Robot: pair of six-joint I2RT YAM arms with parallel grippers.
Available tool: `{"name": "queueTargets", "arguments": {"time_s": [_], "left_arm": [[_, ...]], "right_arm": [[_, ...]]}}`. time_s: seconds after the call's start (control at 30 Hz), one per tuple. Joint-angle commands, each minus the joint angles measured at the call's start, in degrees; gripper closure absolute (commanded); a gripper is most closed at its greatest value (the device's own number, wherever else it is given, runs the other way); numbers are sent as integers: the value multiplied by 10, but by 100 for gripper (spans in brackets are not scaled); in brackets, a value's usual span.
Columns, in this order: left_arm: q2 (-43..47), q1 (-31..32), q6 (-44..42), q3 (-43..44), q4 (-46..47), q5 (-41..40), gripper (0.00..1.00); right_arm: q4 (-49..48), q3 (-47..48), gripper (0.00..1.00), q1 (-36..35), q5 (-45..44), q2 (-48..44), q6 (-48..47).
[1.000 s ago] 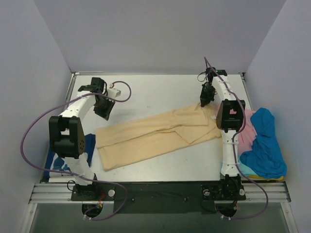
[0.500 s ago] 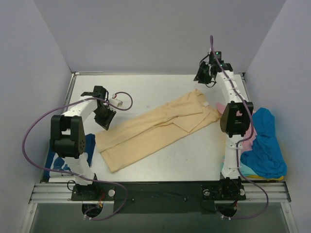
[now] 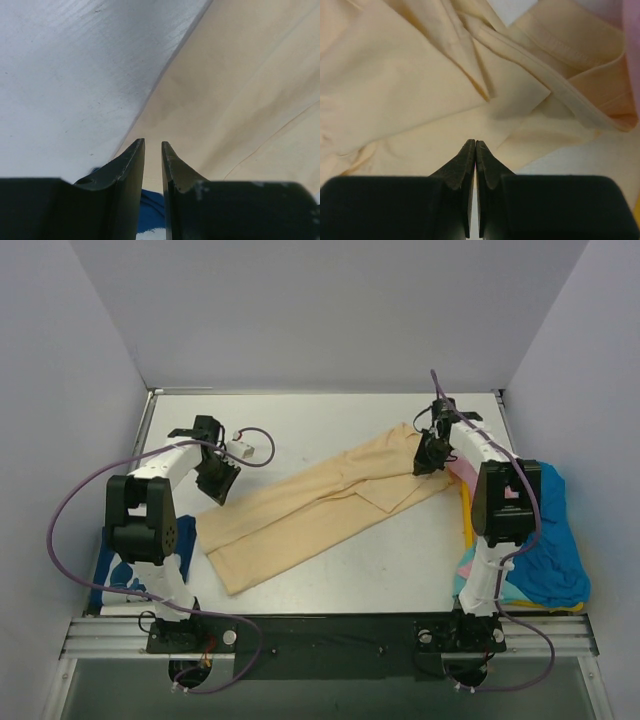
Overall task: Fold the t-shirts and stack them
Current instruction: Rotate the tshirt 90 degrees
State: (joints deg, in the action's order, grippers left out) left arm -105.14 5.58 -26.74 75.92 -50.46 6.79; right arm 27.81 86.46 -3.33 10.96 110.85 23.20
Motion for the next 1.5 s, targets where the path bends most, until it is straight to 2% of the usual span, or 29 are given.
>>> {"name": "queueTargets", "arguments": {"time_s": [0.0, 0.1, 0.23, 0.37, 0.4, 0.47, 0.5, 0.57, 0.63, 0.73, 0.87, 0.97, 1.03, 1.13, 1.3, 1.37, 1.47], "left_arm": [[1, 0, -15, 13, 15, 2, 69], [1, 0, -13, 11, 13, 2, 69], [0, 0, -15, 12, 9, -3, 69], [-8, 7, -19, 14, 2, -1, 69], [-9, 8, -20, 12, 2, -10, 69], [-15, 18, -21, 7, 7, -26, 69], [-18, 27, -22, 2, 10, -29, 69], [-23, 41, -23, -9, 14, -28, 69], [-26, 58, -32, -27, 18, -35, 69], [-27, 86, -45, -64, 35, -63, 69], [-26, 129, -58, -109, 38, -57, 69], [-13, 156, -67, -132, 19, 3, 69], [-2, 170, -80, -138, -6, 45, 69], [25, 188, -111, -140, -64, 102, 69], [70, 189, -139, -134, -121, 154, 69], [85, 184, -139, -124, -135, 161, 69], [100, 159, -138, -102, -149, 172, 66]], "right_arm": [[52, -4, 100, 2, -11, 51, 35], [73, 42, 100, 10, 30, 107, 48], [102, 164, 100, 20, 65, 205, 80], [155, 381, 100, 23, 71, 309, 111], [166, 470, 100, 23, 78, 346, 122], [158, 568, 100, 23, 84, 400, 162], [119, 585, 100, 25, 111, 421, 198], [-3, 536, 100, 27, 163, 415, 258], [-67, 515, 100, 24, 178, 394, 275], [-73, 509, 99, 23, 161, 354, 241], [-66, 418, 88, 31, 137, 244, 179], [-20, 300, 72, 32, 41, 143, 142], [6, 242, 67, 32, -8, 104, 120], [60, 202, 58, 32, -30, 89, 92], [72, 133, 56, 45, -25, 104, 91], [72, 135, 55, 48, -11, 125, 95], [63, 176, 55, 49, 70, 175, 102]]}}
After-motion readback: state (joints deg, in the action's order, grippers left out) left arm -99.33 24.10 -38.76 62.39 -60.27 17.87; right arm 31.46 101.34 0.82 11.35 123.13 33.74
